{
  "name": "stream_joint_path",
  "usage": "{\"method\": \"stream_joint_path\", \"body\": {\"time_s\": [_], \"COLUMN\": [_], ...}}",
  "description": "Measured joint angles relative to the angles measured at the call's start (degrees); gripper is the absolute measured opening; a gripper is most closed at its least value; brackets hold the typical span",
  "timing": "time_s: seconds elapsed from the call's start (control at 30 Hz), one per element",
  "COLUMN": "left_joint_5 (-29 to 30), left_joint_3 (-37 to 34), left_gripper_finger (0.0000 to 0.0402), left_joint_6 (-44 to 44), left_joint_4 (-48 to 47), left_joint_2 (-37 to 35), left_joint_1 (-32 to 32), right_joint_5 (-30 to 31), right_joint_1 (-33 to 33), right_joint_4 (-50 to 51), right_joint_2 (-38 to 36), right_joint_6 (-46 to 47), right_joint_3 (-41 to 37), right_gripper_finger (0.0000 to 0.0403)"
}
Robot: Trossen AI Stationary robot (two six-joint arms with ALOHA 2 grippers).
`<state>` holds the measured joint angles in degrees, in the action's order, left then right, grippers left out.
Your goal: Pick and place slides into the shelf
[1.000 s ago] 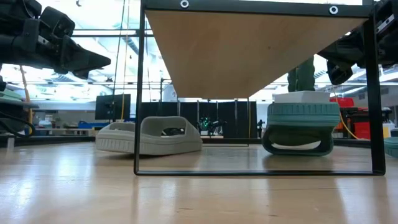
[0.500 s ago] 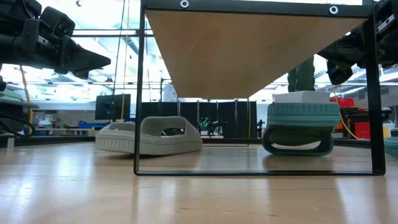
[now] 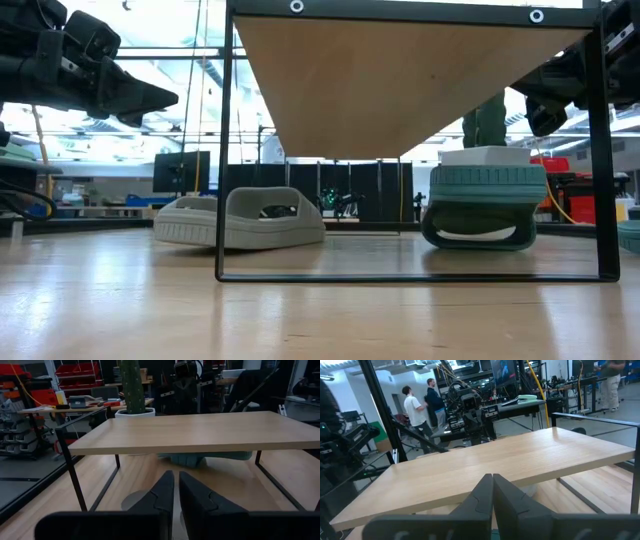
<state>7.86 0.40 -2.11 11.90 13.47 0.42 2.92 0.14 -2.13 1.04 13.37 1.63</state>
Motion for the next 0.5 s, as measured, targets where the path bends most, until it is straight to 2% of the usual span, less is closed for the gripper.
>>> {"method": "stream_joint_path", "body": {"time_s": [0.23,0.5], "left_joint_5": [0.0,0.0], "left_joint_3": [0.0,0.0], "left_gripper_finger": [0.0023,0.0034], "left_joint_6": [0.0,-1.5], "left_joint_4": [0.0,0.0], "left_joint_2": [0.0,0.0], "left_joint_1": [0.0,0.0], "right_joint_5": [0.0,0.0], "right_joint_1": [0.0,0.0], "right_joint_4": [0.0,0.0], "right_joint_2": [0.0,0.0], "right_joint_6": [0.0,0.0], "right_joint_3": [0.0,0.0], "right_gripper_finger": [0.0018,0.0018]}}
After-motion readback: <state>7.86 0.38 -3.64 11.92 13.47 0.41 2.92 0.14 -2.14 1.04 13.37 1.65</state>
